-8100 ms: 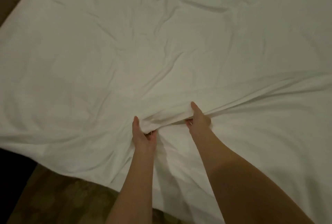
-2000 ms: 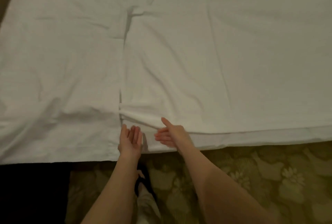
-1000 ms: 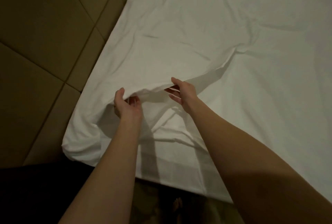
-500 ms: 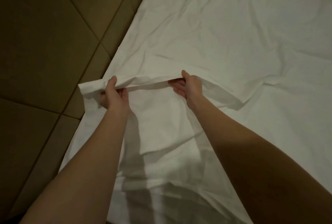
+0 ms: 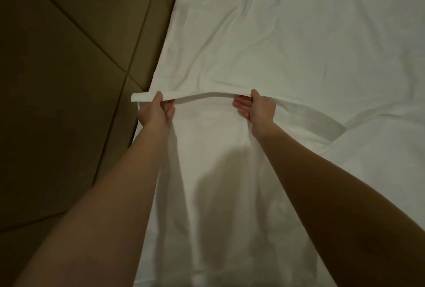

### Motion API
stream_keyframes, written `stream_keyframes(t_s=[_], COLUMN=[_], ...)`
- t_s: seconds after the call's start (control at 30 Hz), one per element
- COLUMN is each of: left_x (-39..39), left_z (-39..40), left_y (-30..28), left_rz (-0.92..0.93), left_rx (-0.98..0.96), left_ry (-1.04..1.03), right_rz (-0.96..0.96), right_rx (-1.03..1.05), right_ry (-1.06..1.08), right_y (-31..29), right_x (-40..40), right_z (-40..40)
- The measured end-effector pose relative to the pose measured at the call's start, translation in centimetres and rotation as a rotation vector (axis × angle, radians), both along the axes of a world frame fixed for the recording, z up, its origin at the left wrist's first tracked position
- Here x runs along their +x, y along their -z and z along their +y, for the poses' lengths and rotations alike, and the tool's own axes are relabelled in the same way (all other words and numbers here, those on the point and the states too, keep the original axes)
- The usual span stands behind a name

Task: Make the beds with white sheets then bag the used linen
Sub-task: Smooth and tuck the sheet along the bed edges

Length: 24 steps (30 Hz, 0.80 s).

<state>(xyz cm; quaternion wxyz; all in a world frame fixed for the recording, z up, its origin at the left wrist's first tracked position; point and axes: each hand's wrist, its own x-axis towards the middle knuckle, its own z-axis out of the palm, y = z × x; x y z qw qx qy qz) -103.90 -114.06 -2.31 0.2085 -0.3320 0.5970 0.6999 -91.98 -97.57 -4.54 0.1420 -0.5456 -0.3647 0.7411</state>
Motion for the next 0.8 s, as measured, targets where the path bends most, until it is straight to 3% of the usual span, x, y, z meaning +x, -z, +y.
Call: stream_keyframes(t_s=[0.1,0.37,0.6,0.8], left_x=[-3.1,-7.5,-0.9,6.2], left_z=[1.8,5.4,1.9,3.6], left_y=[0.2,2.0,3.3,3.2], left_rz=[0.017,-0.06,-0.114,-0.242], left_rx=[-0.019,-0.093,0.207,0.407], left_ry=[0.047,0.304,0.138,0.159], right_rz=[0.006,-0.092,0.063,-0.002], right_rx=[-0.004,-0.104,-0.166,-0.059], right_ry=[-0.015,-0.313,-0.3,-0.184], right_y=[0.4,0.8,2.0,1.1], right_x=[-2.2,-4.8,-3.0,2.5], right_z=[0.9,3.1,3.6,7.4])
